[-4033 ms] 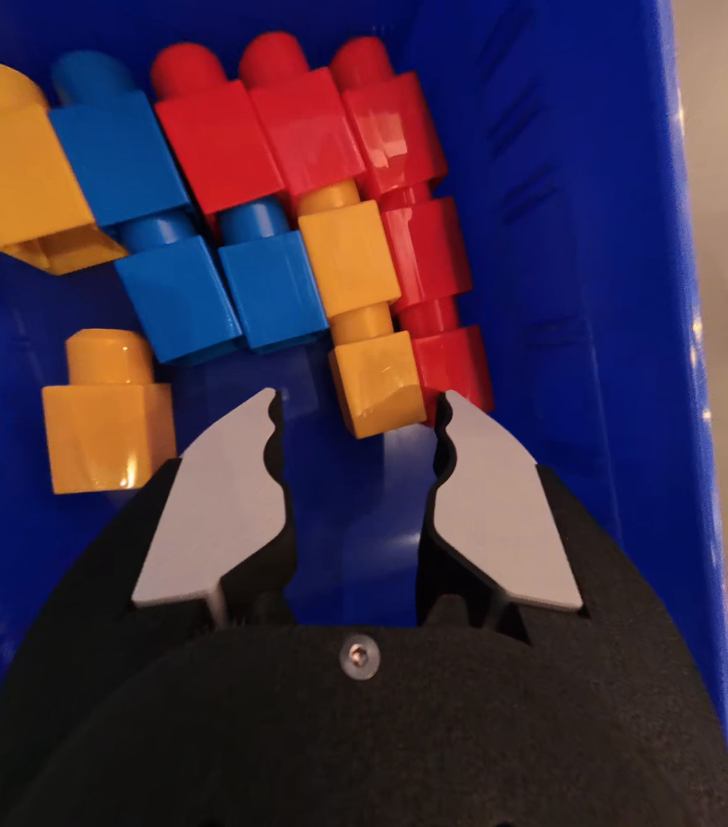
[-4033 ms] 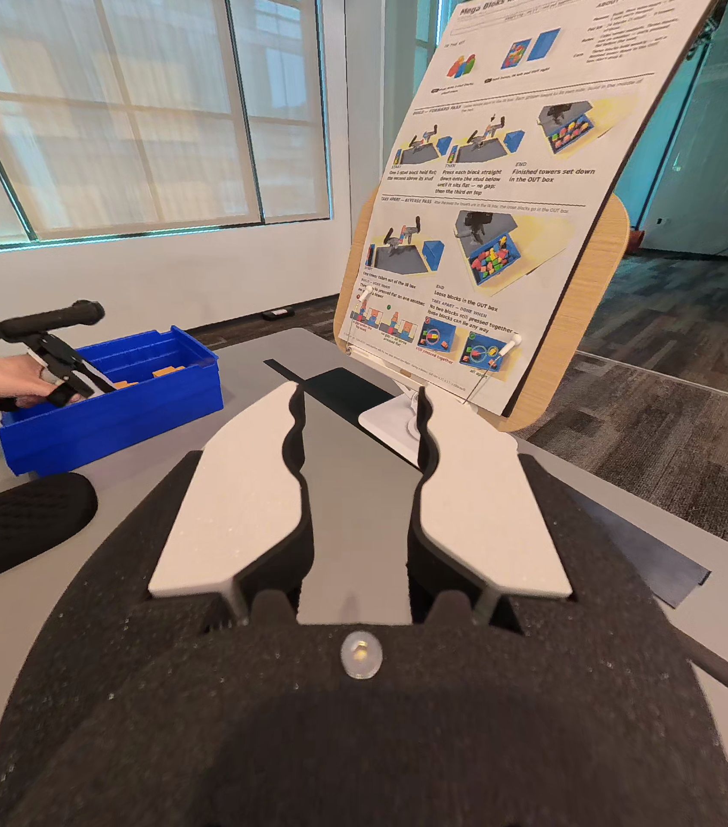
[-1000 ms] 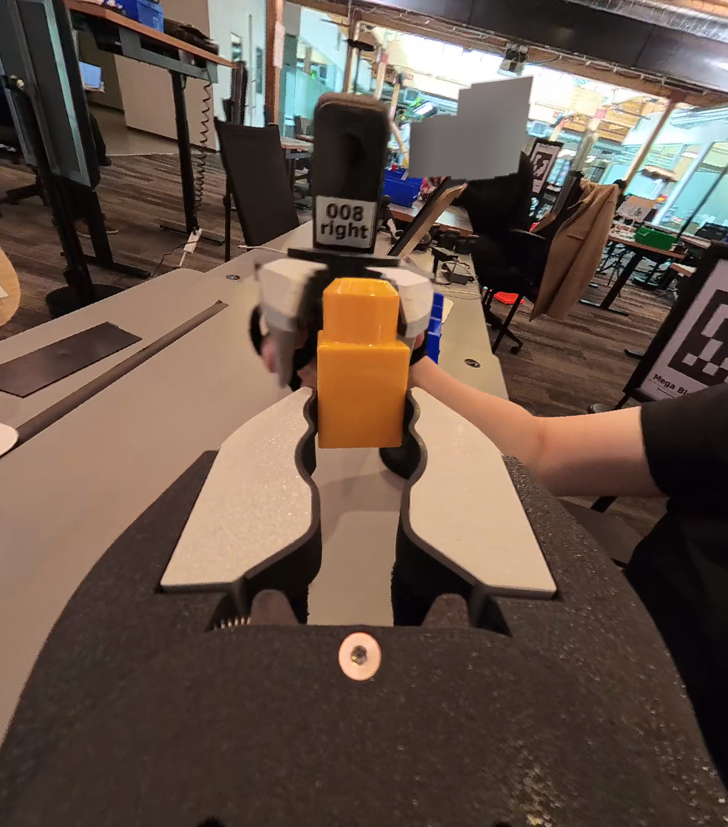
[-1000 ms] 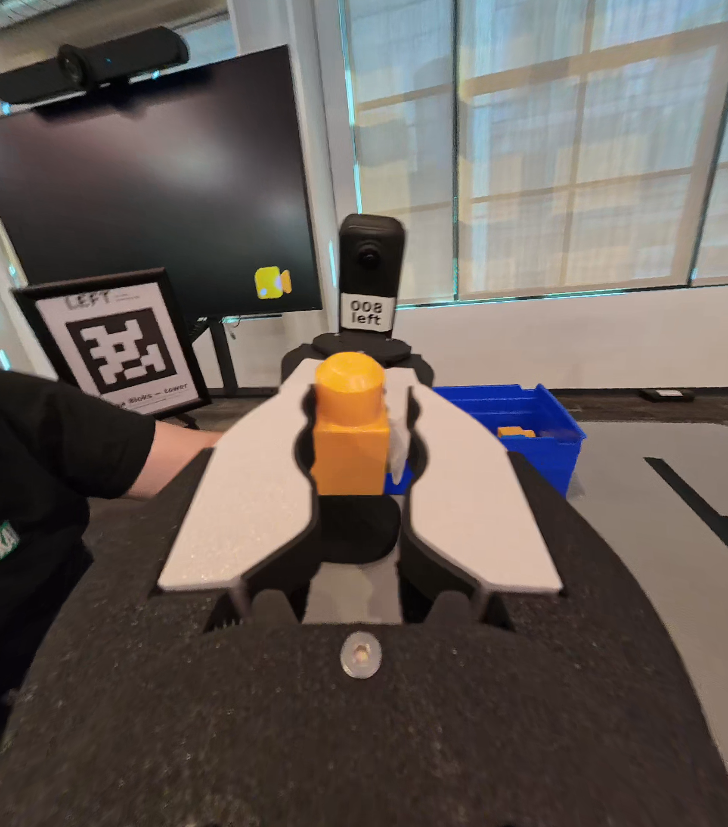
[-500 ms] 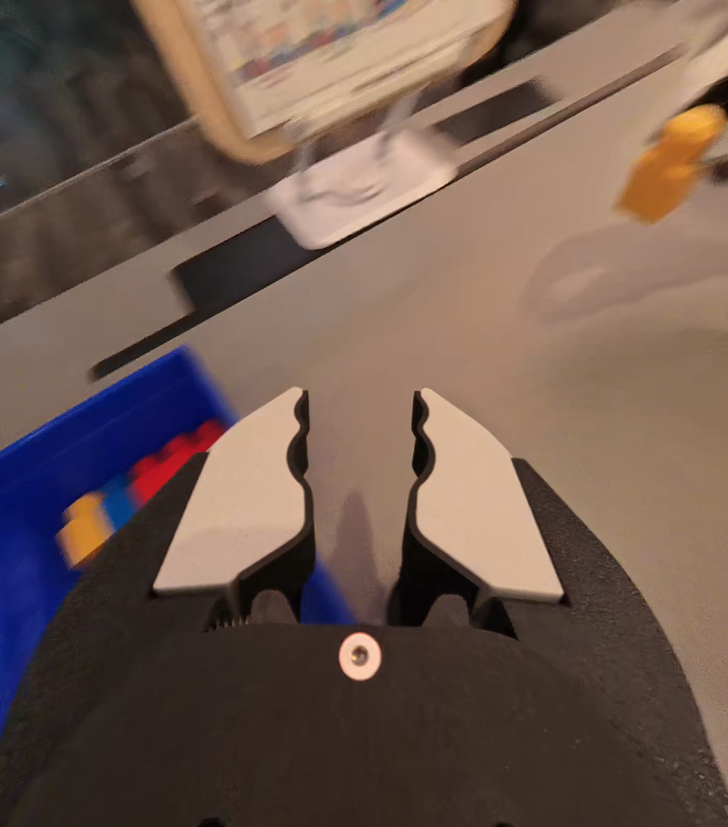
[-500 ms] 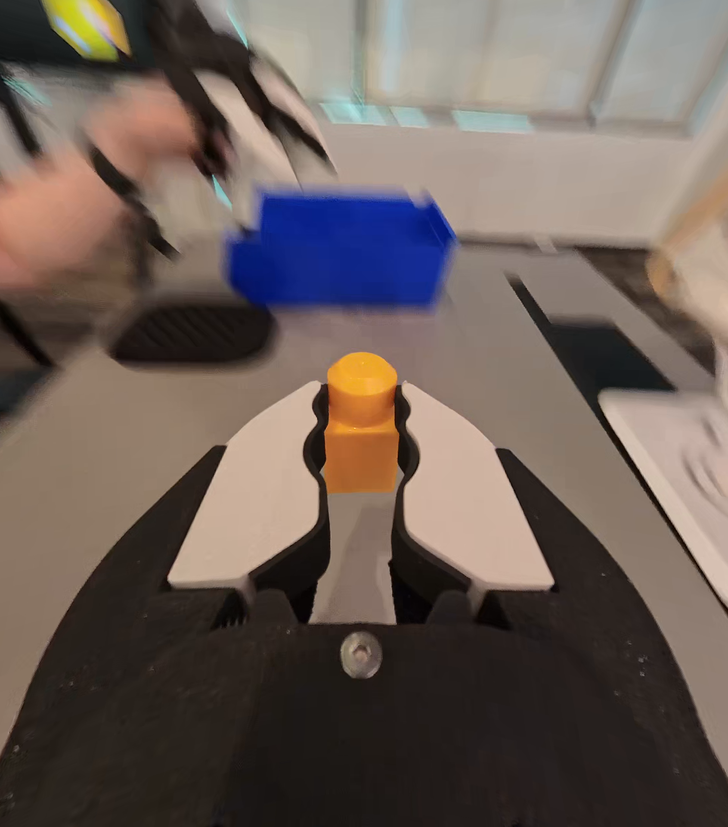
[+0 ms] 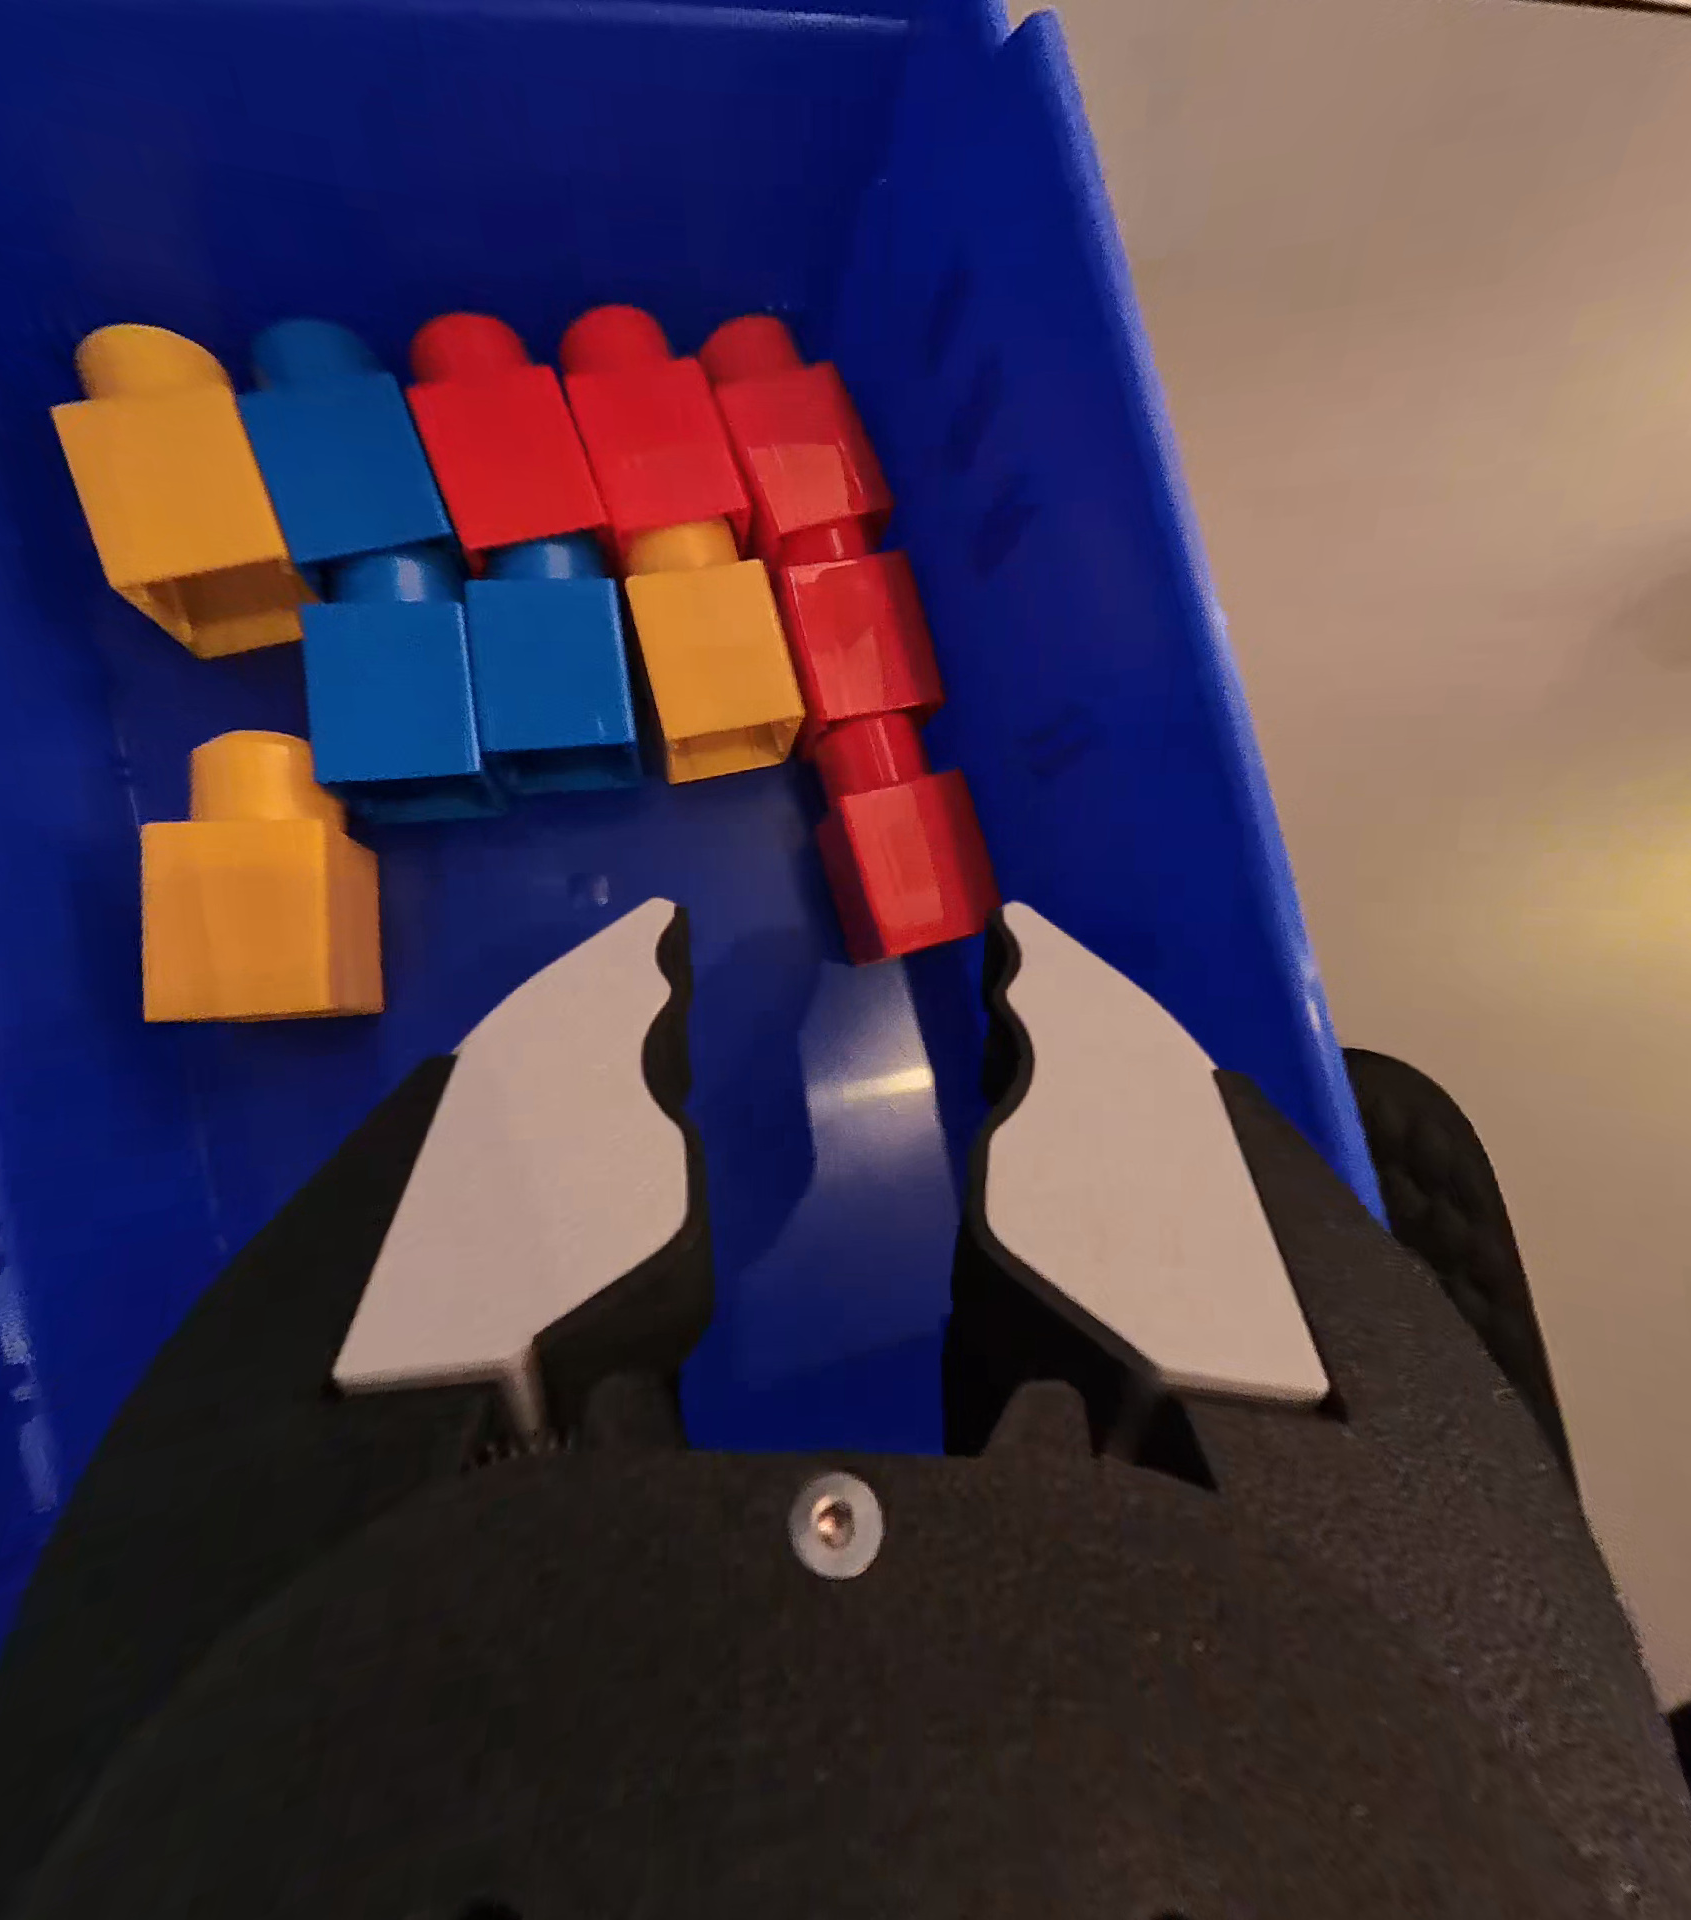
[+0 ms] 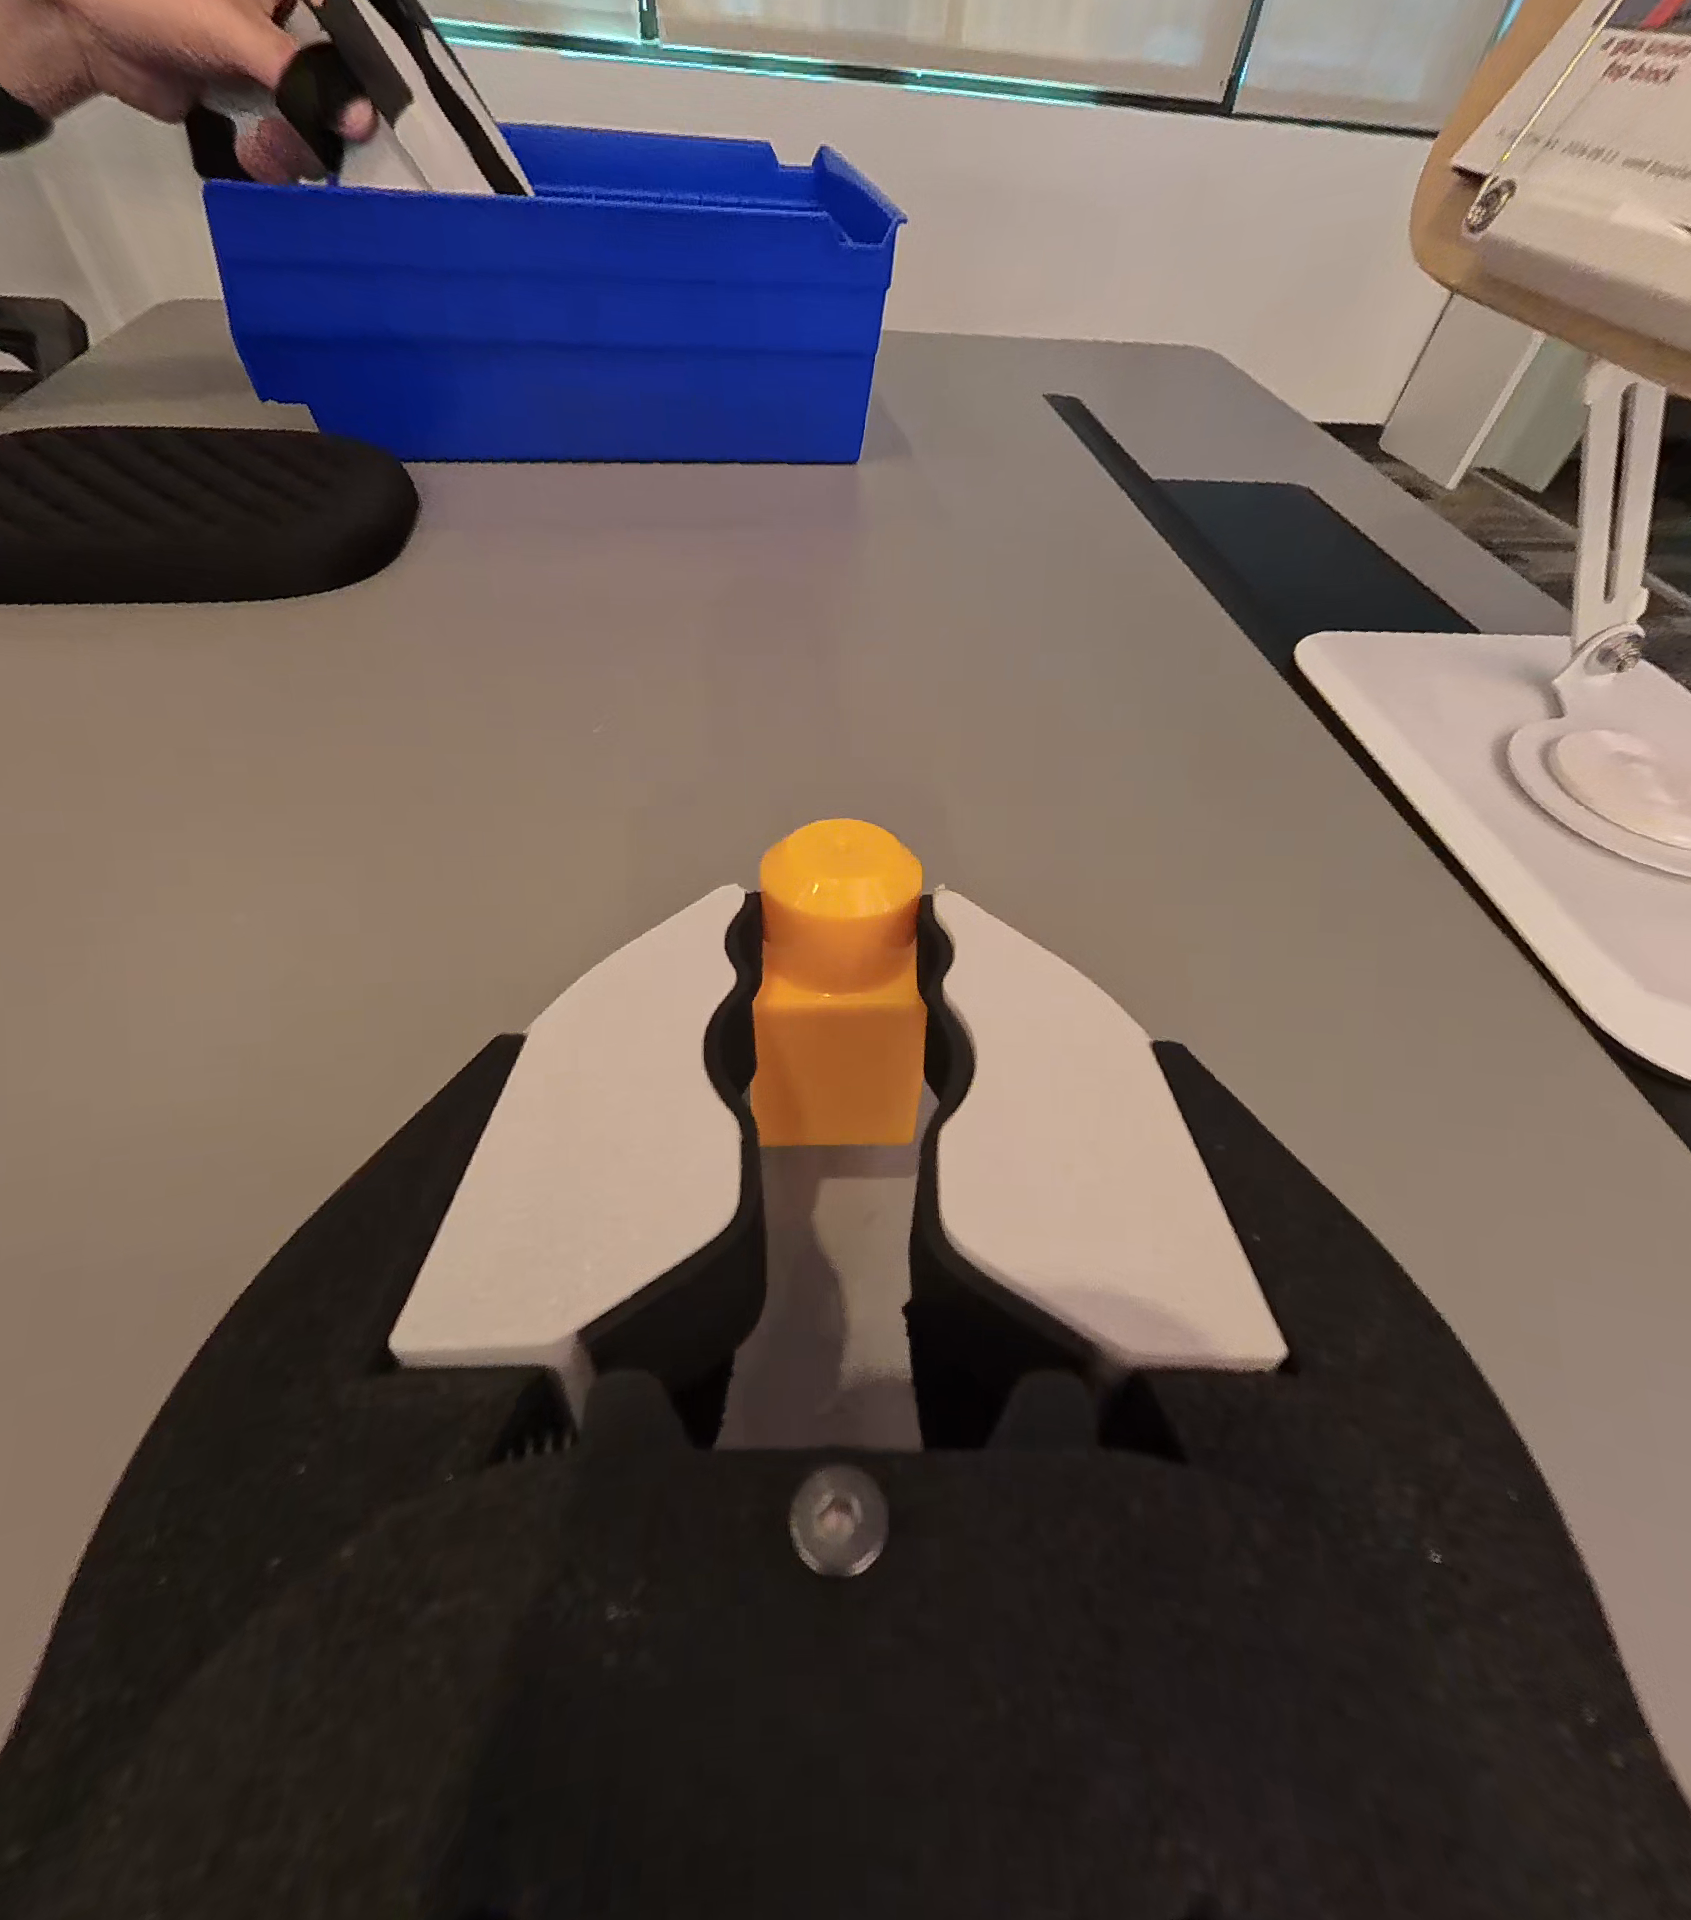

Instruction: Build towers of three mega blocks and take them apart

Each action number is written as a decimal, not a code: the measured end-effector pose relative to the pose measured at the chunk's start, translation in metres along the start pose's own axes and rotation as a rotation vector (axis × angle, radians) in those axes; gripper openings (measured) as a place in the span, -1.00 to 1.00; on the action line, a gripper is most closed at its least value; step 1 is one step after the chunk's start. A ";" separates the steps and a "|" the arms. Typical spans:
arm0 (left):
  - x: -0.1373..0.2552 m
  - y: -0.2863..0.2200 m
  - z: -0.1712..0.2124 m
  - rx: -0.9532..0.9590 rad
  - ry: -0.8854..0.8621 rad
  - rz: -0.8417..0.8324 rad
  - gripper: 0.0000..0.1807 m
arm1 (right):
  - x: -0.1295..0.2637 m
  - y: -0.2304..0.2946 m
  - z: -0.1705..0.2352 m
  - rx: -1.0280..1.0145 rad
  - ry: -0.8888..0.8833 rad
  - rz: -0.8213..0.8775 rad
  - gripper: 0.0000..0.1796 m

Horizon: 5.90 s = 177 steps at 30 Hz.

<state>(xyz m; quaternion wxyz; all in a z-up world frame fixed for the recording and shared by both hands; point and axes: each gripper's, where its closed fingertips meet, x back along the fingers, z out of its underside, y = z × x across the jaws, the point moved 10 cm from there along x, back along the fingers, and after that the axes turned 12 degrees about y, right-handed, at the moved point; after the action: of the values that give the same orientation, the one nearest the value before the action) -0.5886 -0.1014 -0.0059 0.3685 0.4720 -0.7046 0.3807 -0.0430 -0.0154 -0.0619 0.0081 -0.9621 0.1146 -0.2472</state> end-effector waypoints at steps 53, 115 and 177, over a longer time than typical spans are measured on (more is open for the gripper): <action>-0.033 0.009 -0.023 -0.031 0.314 -0.010 -0.52 | 0.026 0.003 -0.023 -0.033 0.123 0.100 -0.44; 0.032 -0.201 -0.054 -0.491 -0.473 0.999 -0.59 | -0.016 -0.019 0.008 0.035 0.400 -0.203 -0.38; -0.054 -0.330 -0.145 -0.505 -0.500 1.162 -0.60 | 0.045 0.023 -0.128 -0.216 -0.063 -0.295 -0.61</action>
<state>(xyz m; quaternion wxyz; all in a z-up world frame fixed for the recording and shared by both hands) -0.2378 -0.0399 0.0723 0.0291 -0.0097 -0.9749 0.2203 -0.0711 -0.0428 0.0698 -0.1279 -0.9710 -0.0023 -0.2017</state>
